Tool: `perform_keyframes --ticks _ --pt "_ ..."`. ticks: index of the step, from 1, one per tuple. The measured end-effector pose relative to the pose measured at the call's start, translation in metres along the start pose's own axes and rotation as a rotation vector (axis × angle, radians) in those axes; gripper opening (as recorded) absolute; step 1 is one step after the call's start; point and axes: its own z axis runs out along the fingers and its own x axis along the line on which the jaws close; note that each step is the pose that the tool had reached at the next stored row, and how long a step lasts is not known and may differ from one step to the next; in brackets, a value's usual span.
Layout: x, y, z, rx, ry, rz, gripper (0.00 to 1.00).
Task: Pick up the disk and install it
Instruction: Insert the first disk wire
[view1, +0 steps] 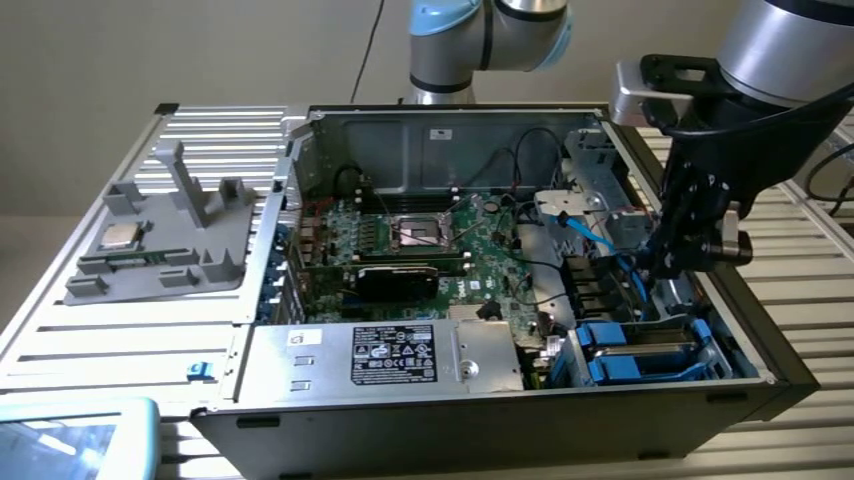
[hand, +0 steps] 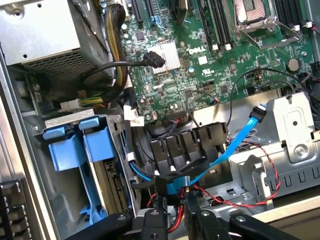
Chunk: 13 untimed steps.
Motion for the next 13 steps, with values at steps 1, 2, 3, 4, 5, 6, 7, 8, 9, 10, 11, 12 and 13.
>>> perform_keyframes --ticks 1,2,3,4,5,6,7,8,9,10,11,12,13 --pt "0.0 0.0 -0.0001 0.0003 0.0008 0.0 0.32" --pt "0.0 0.0 0.0 0.0006 0.002 0.001 0.38" --pt "0.0 0.0002 0.0001 0.0016 0.0051 0.001 0.44" --pt "-0.001 0.0003 0.0007 0.0028 0.0092 0.001 0.44" --pt "-0.001 0.0004 0.0014 0.0041 0.0135 0.002 0.5" --pt "-0.001 0.0006 0.0025 0.0052 0.0174 0.002 0.5" --pt "-0.002 0.0008 0.0035 0.0062 0.0207 0.003 0.5" --pt "-0.002 0.0011 0.0048 0.007 0.0231 0.003 0.5" --pt "-0.003 0.0015 0.0061 0.0076 0.0252 0.004 0.5" --pt "-0.004 0.002 0.0071 0.008 0.0267 0.004 0.5" --pt "-0.005 0.0024 0.0081 0.0084 0.028 0.004 0.5" --pt "-0.006 0.0028 0.0091 0.0089 0.0296 0.004 0.5" --pt "-0.007 0.0032 0.0099 0.0094 0.0312 0.004 0.5"
